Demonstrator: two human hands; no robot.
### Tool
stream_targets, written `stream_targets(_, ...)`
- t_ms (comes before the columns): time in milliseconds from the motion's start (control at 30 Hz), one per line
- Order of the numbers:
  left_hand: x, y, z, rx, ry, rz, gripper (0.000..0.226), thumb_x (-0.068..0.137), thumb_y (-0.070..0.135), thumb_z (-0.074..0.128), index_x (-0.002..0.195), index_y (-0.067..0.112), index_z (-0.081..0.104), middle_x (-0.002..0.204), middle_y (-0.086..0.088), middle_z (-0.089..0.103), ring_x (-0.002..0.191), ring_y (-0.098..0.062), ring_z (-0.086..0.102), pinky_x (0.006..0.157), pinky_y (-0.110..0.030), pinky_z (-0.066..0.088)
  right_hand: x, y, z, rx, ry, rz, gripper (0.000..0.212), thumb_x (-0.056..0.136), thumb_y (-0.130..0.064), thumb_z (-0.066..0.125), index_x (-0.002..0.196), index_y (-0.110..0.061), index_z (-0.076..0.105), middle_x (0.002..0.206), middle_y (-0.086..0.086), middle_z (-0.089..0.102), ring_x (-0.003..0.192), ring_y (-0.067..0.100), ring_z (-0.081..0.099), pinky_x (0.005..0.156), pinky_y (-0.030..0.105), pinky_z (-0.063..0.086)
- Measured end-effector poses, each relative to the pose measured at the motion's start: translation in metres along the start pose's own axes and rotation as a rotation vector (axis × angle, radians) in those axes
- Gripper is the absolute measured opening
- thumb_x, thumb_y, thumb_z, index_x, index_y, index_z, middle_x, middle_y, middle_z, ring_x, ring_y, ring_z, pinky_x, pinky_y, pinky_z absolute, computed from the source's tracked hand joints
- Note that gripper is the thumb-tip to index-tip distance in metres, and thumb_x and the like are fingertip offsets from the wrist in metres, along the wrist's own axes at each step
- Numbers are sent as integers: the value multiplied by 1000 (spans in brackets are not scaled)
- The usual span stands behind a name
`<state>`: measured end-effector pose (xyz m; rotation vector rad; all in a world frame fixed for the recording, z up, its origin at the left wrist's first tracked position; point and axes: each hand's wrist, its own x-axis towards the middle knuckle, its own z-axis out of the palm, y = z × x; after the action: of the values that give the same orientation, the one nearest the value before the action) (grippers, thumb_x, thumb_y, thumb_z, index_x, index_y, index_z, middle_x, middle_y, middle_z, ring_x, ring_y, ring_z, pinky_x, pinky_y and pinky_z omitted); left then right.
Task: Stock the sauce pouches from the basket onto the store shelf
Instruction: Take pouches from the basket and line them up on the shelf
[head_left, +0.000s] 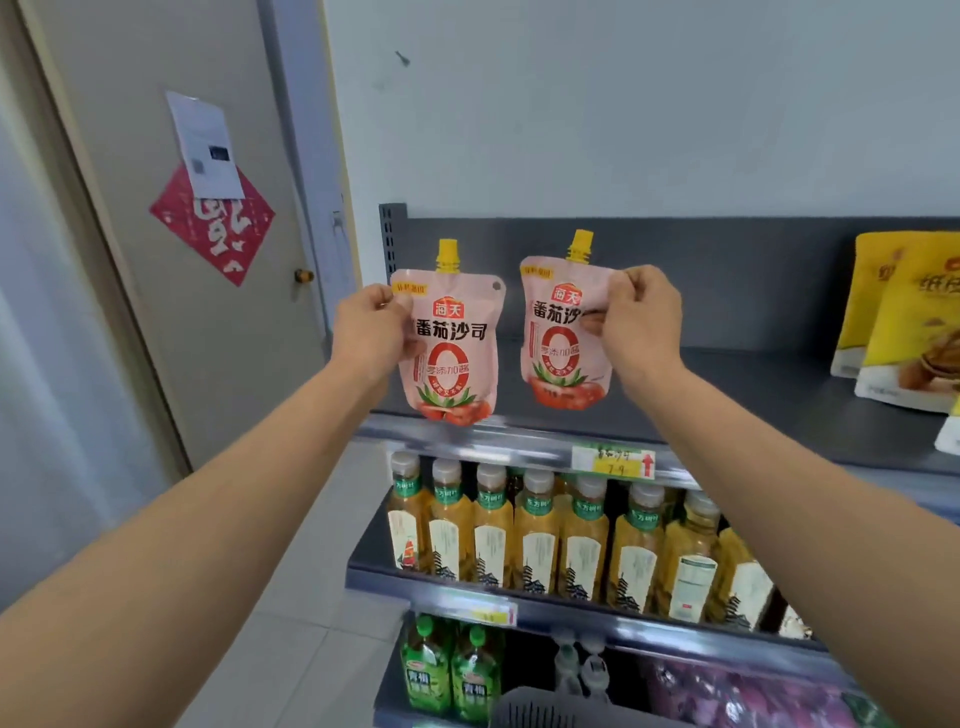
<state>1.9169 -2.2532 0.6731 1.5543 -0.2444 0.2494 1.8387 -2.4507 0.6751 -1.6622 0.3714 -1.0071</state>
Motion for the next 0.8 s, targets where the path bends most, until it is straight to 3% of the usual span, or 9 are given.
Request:
stream_targets(100, 45, -11, -9, -17, -24, -26, 21, 98, 14, 43, 80, 13, 53, 80, -1, 63, 76, -15, 61, 69, -30, 56, 25, 8, 42, -1, -19, 23, 15, 98, -16, 39, 89, -14, 50, 100, 12, 66, 85, 24, 69, 63, 30, 58)
stream_targets(300, 124, -34, -22, 11, -49, -45, 18, 98, 15, 42, 87, 10, 54, 82, 1, 65, 77, -14, 63, 71, -31, 56, 68, 25, 114, 11, -4, 93, 16, 99, -17, 39, 92, -11, 52, 100, 12, 66, 82, 22, 68, 59, 27, 56)
stream_targets(400, 154, -51, -25, 23, -55, -54, 23, 98, 15, 41, 79, 14, 54, 80, 3, 65, 76, -12, 64, 68, -28, 56, 84, 33, 141, -12, 2, 118, 16, 99, -16, 38, 93, -11, 52, 101, 12, 66, 88, 23, 69, 55, 23, 54)
stream_targets(500, 177, -69, -21, 29, -80, -80, 25, 99, 14, 40, 78, 16, 53, 81, 2, 65, 75, -10, 63, 64, -26, 54, 96, 45, 158, -18, 8, 160, 18, 99, -14, 37, 89, -12, 52, 101, 14, 66, 85, 22, 68, 53, 21, 51)
stream_targets(600, 196, -86, -14, 6, -96, -123, 22, 98, 13, 40, 80, 13, 52, 84, -2, 63, 73, -13, 61, 62, -26, 53, 100, 58, 164, 8, 18, 216, 24, 99, -13, 37, 79, -15, 51, 95, 14, 66, 69, 16, 63, 52, 20, 51)
stream_targets(700, 206, -94, -7, -25, -129, -140, 19, 99, 13, 39, 86, 11, 53, 85, -1, 62, 75, -11, 61, 60, -24, 52, 102, 64, 161, 34, 36, 233, 13, 97, -11, 41, 96, -11, 54, 91, 10, 65, 60, 11, 58, 53, 19, 51)
stream_targets(800, 212, -97, -4, -26, -170, -126, 14, 99, 14, 40, 98, 8, 53, 90, -2, 64, 77, -12, 62, 66, -27, 54, 100, 68, 158, 22, -40, 205, 22, 92, -12, 53, 113, -12, 48, 86, 1, 63, 59, 7, 56, 43, 14, 47)
